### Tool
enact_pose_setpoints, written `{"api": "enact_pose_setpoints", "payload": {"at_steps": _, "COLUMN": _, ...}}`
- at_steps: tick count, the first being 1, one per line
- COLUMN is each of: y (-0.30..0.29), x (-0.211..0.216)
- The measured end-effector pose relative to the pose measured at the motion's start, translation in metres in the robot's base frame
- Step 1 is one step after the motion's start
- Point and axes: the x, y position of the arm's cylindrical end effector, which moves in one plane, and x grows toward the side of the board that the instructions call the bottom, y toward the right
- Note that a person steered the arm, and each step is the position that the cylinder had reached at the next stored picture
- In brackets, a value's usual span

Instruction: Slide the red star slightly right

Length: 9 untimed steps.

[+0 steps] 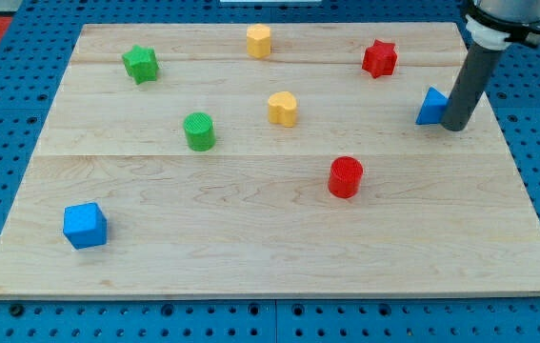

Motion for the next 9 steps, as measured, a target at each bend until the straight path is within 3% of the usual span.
{"api": "enact_pose_setpoints", "payload": {"at_steps": 1, "y": -0.013, "x": -0.008}}
{"api": "enact_pose_setpoints", "payload": {"at_steps": 3, "y": 0.046, "x": 0.016}}
{"api": "enact_pose_setpoints", "payload": {"at_steps": 4, "y": 0.084, "x": -0.031}}
{"api": "enact_pose_setpoints", "payload": {"at_steps": 5, "y": 0.057, "x": -0.082}}
{"api": "enact_pose_setpoints", "payload": {"at_steps": 7, "y": -0.023, "x": -0.14}}
{"api": "enact_pose_setpoints", "payload": {"at_steps": 8, "y": -0.035, "x": -0.183}}
{"api": "enact_pose_setpoints", "payload": {"at_steps": 9, "y": -0.098, "x": -0.192}}
